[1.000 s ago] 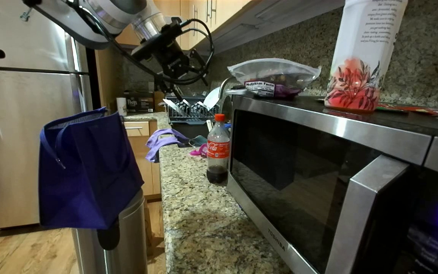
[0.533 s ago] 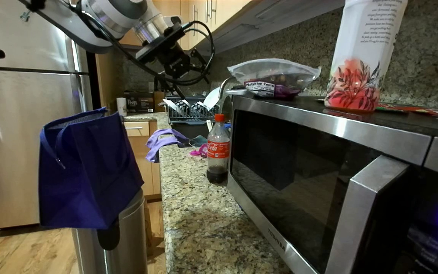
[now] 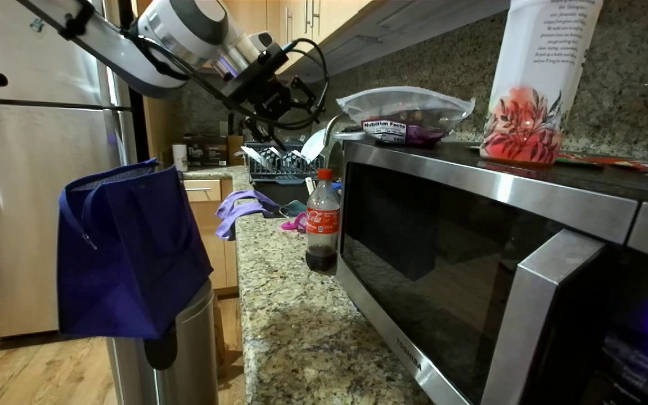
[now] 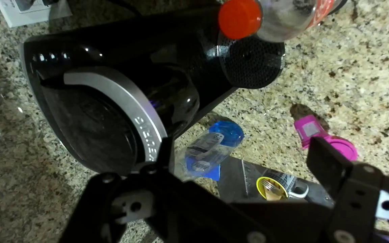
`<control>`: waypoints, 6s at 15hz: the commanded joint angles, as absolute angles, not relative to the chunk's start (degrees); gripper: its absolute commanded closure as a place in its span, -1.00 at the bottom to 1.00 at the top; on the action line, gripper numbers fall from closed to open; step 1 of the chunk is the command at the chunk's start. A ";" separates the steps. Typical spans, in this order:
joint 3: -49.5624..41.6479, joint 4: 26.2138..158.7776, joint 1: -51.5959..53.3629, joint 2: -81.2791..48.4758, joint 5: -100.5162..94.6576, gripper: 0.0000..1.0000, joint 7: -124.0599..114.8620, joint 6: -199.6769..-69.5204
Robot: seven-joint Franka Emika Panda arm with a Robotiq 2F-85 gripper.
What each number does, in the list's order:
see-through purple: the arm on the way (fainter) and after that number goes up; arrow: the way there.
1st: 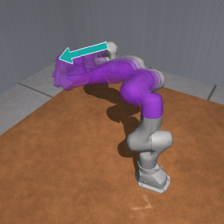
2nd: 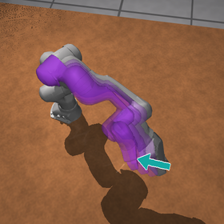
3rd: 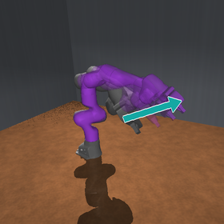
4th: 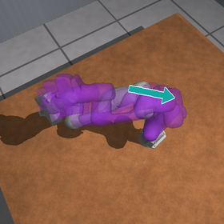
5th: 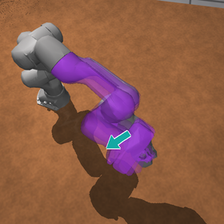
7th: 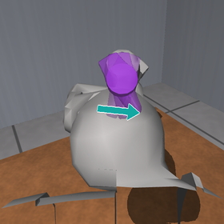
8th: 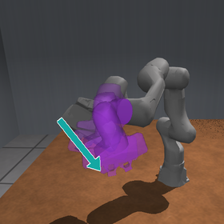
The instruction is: Open the coffeemaker
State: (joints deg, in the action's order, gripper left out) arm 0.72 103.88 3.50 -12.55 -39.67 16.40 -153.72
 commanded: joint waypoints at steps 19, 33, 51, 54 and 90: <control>-11.32 83.79 10.47 -26.00 -72.86 -1.00 -9.21 -162.24; -1.27 92.46 7.34 -21.77 -54.55 -1.00 6.02 -150.53; -11.80 82.45 10.21 -28.91 -82.28 -1.00 -19.54 -157.85; -12.85 81.70 10.56 -28.92 -85.37 -1.00 -24.24 -158.93; -12.27 79.95 15.35 -25.80 -88.52 -1.00 -20.38 -146.54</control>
State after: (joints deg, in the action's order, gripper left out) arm -12.60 79.93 15.17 -25.80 -91.87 -26.02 -150.06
